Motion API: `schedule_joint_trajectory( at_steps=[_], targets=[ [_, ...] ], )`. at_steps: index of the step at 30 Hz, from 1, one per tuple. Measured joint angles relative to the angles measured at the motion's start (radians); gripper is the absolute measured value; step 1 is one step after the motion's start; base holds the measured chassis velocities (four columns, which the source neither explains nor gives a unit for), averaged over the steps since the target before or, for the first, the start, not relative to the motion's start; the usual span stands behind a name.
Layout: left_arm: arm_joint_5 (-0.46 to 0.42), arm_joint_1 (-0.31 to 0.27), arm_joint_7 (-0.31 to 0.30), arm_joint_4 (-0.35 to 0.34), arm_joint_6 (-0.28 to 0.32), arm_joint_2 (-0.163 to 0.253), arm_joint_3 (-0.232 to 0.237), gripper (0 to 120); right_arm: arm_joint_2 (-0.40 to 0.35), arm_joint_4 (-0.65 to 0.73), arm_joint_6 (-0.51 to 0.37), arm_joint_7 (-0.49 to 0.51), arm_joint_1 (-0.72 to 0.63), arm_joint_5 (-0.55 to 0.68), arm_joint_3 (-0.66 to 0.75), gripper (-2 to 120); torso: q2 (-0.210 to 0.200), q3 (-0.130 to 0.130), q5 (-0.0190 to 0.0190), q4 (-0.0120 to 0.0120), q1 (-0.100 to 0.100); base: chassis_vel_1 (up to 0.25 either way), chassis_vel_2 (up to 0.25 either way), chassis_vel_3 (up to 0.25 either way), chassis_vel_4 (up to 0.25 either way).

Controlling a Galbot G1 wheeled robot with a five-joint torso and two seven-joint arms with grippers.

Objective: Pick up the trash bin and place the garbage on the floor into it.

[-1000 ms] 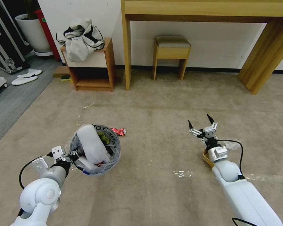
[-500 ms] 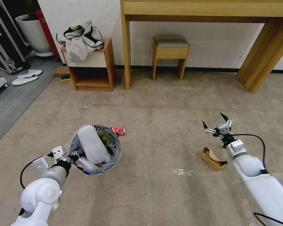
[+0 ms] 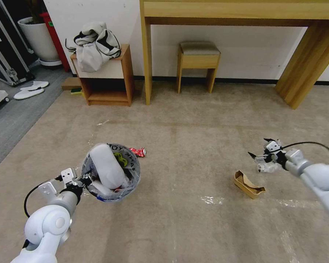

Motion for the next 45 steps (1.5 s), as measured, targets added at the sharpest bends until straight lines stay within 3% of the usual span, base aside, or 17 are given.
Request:
schedule_joint_trajectory(
  at_steps=[2, 17, 26, 35, 38, 45],
  targets=[
    [0.001, -0.002, 0.005, 0.003, -0.001, -0.008, 0.002, 0, -0.032, -0.019, 0.003, -0.088, 0.013, -0.012, -0.038, 100, 0.000, 0.000, 0.0003, 0.0002, 0.000, 0.000, 0.000, 0.000, 0.000],
    [0.001, -0.002, 0.021, -0.013, 0.000, -0.003, 0.012, 0, -0.063, -0.105, 0.087, -0.184, 0.003, -0.060, -0.099, 100, 0.000, 0.000, 0.0000, -0.0001, 0.000, 0.000, 0.000, 0.000, 0.000],
    [0.003, 0.006, 0.029, -0.001, 0.001, -0.004, 0.008, 0, 0.042, -0.195, 0.100, -0.192, 0.068, -0.092, -0.170, 100, 0.000, 0.000, 0.0000, 0.0003, 0.000, 0.000, 0.000, 0.000, 0.000],
    [0.007, -0.007, 0.038, 0.020, -0.001, -0.011, 0.011, 0, 0.093, -0.201, 0.048, -0.201, 0.085, -0.053, -0.200, 100, 0.000, 0.000, -0.0001, -0.0001, 0.000, 0.000, 0.000, 0.000, 0.000],
    [0.009, -0.010, 0.044, 0.030, -0.003, -0.012, 0.012, 0, 0.141, -0.243, 0.047, -0.197, 0.114, -0.079, -0.213, 100, 0.000, 0.000, 0.0000, 0.0002, 0.000, 0.000, 0.000, 0.000, 0.000],
    [0.007, -0.015, 0.048, 0.040, -0.005, -0.006, 0.011, 0, 0.177, -0.278, 0.045, -0.194, 0.134, -0.096, -0.225, 100, 0.000, 0.000, -0.0001, 0.0001, 0.000, 0.000, 0.000, 0.000, 0.000]
  ],
)
